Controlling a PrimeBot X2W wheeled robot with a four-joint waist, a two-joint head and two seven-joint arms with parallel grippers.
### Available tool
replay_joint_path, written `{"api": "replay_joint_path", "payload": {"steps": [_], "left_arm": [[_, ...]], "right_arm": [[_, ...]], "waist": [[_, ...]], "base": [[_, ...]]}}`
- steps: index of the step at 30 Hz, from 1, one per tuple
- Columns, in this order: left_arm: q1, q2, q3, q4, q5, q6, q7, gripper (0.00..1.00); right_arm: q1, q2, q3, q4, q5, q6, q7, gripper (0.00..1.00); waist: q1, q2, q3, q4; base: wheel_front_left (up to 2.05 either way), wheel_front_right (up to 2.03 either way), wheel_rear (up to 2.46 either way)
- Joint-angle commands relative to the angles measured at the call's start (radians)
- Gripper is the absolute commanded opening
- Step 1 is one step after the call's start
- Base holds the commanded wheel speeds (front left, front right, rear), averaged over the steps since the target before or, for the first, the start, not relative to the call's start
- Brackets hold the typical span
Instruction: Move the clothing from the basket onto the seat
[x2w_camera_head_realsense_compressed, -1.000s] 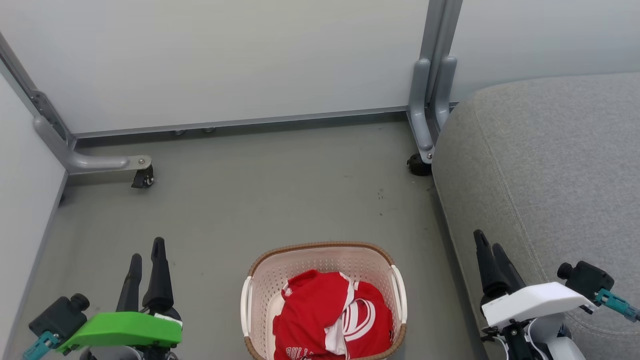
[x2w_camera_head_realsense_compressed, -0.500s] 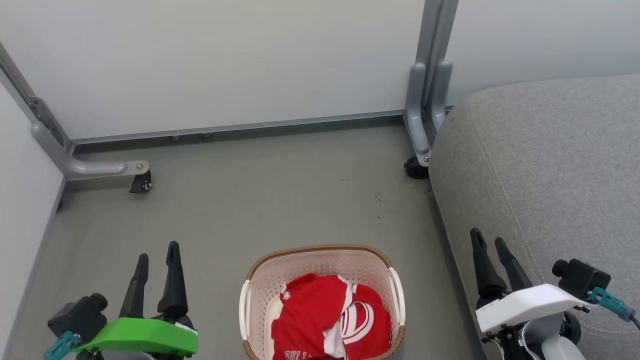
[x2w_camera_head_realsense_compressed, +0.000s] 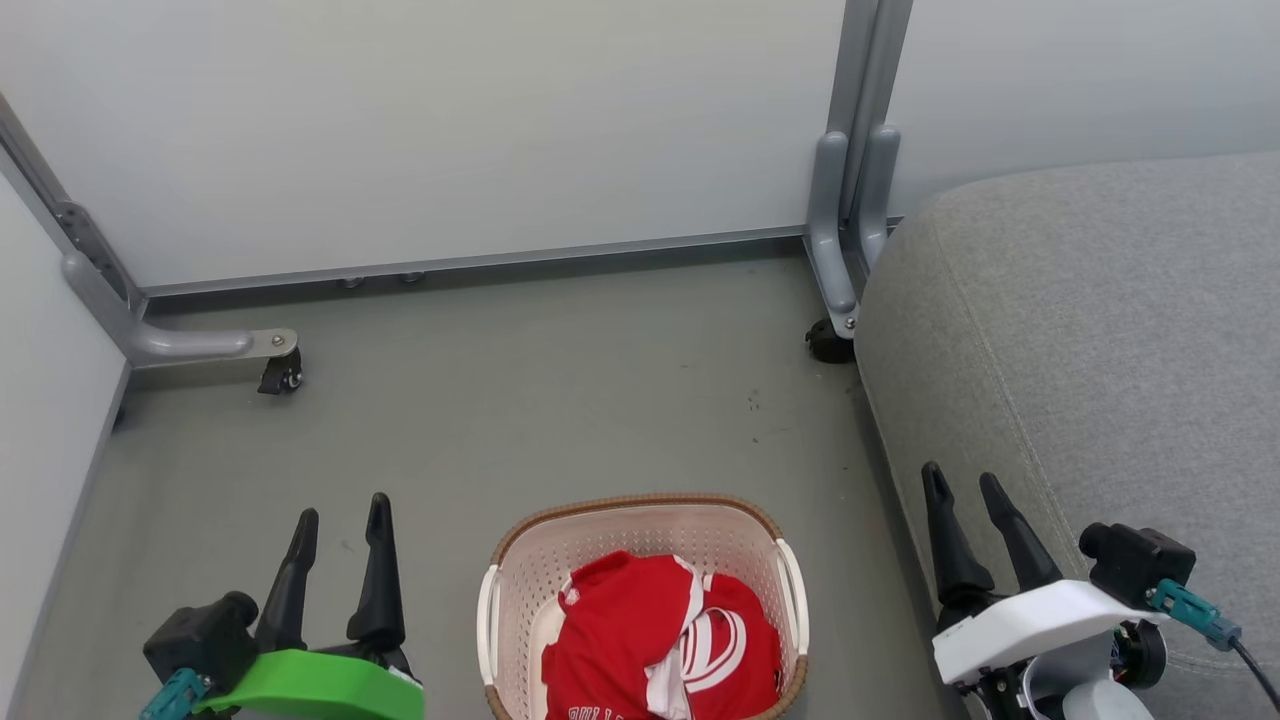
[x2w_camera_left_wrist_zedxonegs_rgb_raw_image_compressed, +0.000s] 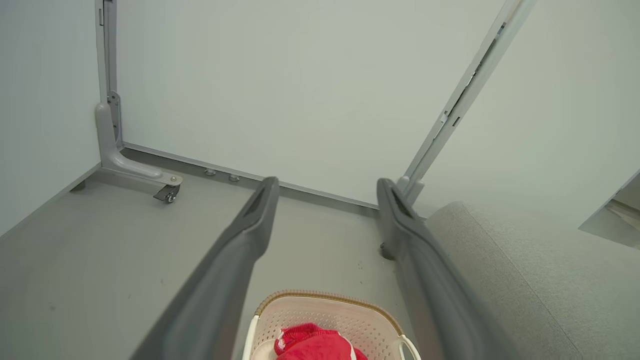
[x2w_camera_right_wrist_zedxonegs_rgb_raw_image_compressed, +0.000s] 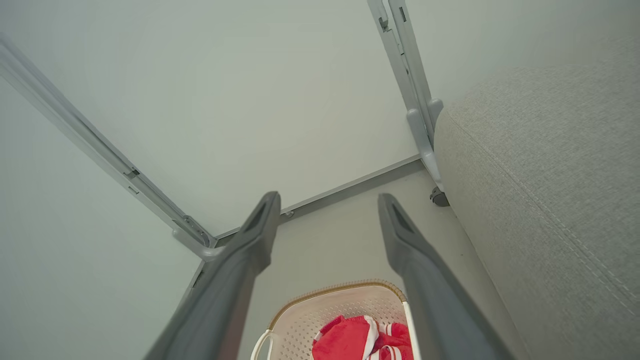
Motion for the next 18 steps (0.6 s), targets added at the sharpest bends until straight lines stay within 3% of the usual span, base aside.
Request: {"api": "replay_joint_path", "payload": {"steps": [1, 18], "left_arm": [[0.010, 0.007, -0.003, -0.013, 0.034, -0.004, -0.010, 1.00], [0.021, 0.008, -0.022, -0.020, 0.167, -0.003, -0.048, 1.00]], "right_arm": [[0.009, -0.005, 0.005, -0.012, -0.030, 0.000, -0.011, 1.00], [0.017, -0.006, 0.031, -0.020, -0.194, 0.000, -0.049, 1.00]], "waist": [[0.0000, 0.0000, -0.002, -0.001], [0.0000, 0.0000, -0.014, -0.003]], "base": [[0.00, 0.00, 0.00], [0.00, 0.00, 0.00]]}}
